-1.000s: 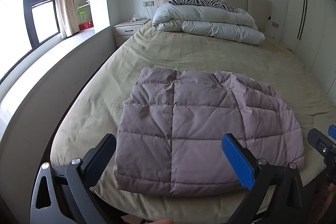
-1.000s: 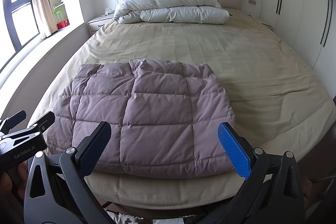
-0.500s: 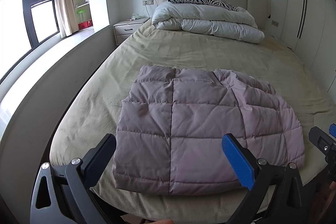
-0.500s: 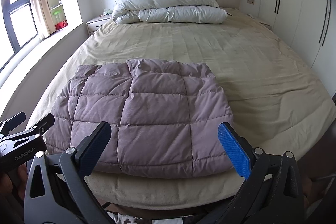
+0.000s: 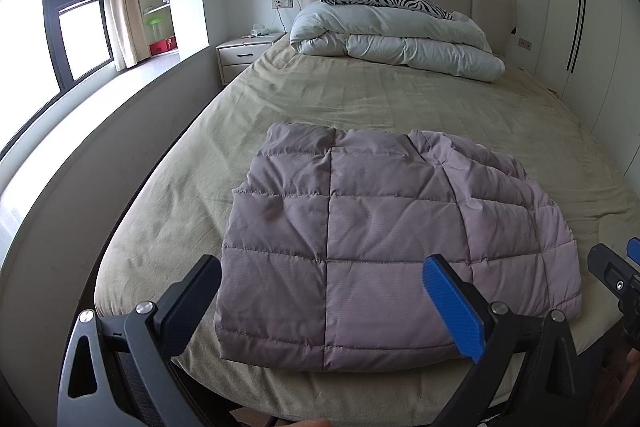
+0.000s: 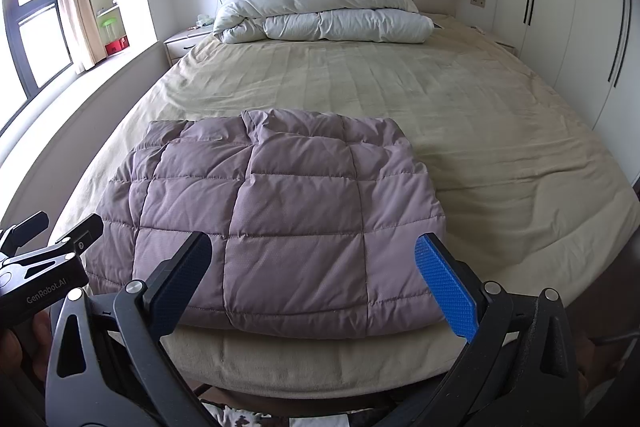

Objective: Fold large clothes

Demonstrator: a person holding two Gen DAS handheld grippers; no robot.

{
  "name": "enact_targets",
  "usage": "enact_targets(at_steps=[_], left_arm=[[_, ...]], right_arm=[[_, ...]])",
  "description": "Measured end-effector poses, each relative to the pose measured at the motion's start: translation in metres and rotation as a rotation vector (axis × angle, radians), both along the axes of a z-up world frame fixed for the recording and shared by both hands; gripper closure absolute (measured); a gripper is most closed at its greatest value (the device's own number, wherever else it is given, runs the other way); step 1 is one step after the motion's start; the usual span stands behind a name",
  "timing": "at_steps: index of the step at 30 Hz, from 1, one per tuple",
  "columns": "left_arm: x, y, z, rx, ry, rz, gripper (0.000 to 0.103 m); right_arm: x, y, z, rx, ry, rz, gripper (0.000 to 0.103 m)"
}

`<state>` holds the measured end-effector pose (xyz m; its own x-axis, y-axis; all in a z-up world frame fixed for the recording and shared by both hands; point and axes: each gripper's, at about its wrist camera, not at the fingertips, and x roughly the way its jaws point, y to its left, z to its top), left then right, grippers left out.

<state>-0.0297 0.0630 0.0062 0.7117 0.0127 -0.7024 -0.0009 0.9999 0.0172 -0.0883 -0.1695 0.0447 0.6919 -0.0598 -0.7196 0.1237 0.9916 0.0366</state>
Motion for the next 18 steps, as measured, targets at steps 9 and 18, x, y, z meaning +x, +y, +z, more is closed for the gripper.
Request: enact_targets(at_steps=[9,18], left_arm=[[-0.0005,0.0002,-0.0025,0.001,0.004,-0.001,0.000],[-0.0011,0.0001,-0.0036,0.002,0.006,-0.002,0.000]], right_arm=[[0.0000,-0.0007,-0.0006,0.001,0.001,-0.001,0.000],[0.0000,-0.0011,-0.0019,0.002,0.003,0.000,0.000]])
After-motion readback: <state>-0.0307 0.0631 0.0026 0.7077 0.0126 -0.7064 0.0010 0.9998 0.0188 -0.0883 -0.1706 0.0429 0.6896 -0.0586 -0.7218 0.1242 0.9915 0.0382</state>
